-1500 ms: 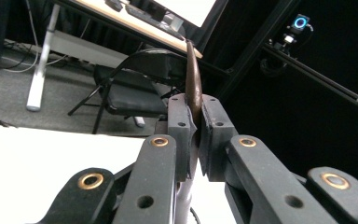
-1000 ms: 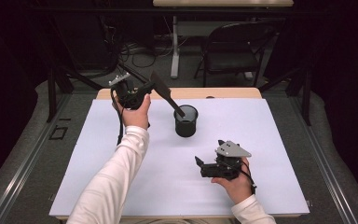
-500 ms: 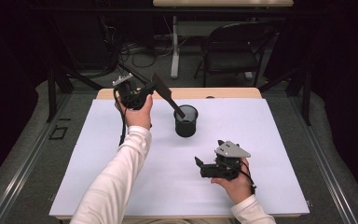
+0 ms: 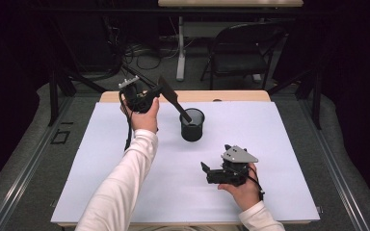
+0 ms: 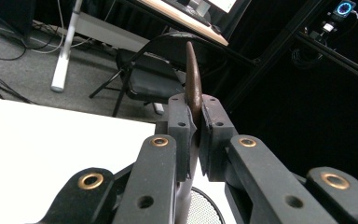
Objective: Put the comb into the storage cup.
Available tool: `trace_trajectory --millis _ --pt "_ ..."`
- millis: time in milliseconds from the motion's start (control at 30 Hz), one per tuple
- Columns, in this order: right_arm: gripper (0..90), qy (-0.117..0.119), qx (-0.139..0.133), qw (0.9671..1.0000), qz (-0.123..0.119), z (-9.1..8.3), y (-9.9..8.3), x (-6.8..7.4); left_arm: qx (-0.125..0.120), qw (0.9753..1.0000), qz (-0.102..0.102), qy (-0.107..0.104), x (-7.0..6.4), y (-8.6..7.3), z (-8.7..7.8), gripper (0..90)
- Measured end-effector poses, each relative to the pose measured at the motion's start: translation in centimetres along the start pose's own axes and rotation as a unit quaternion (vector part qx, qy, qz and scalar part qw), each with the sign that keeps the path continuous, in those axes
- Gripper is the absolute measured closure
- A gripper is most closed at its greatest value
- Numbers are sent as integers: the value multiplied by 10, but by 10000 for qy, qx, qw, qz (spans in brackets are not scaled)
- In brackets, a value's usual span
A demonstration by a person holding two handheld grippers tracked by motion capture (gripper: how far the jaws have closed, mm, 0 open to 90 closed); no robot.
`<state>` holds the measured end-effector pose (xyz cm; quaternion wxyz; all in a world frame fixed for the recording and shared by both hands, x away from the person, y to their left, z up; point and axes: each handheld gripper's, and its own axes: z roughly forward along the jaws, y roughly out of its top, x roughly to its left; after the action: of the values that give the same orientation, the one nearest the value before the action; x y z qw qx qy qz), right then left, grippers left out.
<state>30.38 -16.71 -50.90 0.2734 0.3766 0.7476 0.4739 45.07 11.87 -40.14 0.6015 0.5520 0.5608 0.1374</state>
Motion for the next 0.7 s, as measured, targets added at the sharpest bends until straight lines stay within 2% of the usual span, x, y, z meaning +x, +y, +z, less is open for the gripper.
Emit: trace_trajectory --millis 700 --pt "0 9 -1 10000 -25 0 0 1 76 9999 35 76 -4 -3 5 845"
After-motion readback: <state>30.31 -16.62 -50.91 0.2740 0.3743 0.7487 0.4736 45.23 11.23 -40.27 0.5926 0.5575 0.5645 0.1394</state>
